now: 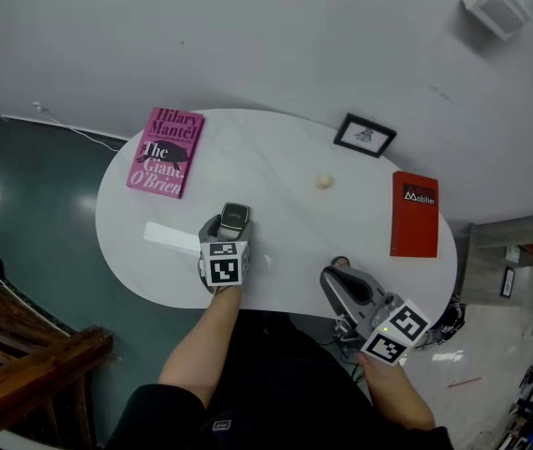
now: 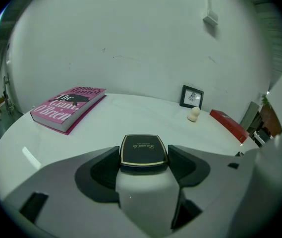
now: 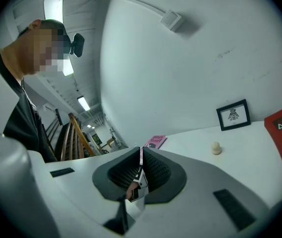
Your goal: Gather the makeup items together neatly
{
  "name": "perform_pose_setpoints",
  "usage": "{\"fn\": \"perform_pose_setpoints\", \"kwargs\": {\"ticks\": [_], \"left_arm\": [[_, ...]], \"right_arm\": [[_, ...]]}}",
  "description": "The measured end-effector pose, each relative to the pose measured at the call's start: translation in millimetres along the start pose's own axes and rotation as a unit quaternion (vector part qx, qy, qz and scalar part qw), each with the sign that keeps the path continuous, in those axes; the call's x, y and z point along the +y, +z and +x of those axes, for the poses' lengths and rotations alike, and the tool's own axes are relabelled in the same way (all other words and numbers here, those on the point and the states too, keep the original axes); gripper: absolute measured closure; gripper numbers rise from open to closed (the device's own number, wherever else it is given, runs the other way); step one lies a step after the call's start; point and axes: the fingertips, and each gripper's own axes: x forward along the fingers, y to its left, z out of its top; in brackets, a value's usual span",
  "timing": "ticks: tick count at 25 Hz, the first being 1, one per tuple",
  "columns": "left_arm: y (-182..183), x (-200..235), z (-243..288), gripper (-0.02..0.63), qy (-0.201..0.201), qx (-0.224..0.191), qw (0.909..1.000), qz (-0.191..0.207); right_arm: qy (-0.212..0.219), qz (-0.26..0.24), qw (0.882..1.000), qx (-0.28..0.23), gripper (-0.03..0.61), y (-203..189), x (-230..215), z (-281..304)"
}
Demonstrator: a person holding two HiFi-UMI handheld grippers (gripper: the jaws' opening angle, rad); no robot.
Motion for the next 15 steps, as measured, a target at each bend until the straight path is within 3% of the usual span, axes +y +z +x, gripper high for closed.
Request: {"fn": "perform_pose_setpoints", "kwargs": {"ticks": [15], "left_arm": [[3, -7, 10, 0.301, 0.003, -0.002, 0.9995, 0.033]], "right_arm": [[-0.031, -0.007, 0.999, -0.01, 0.54, 0, -2, -30]]}}
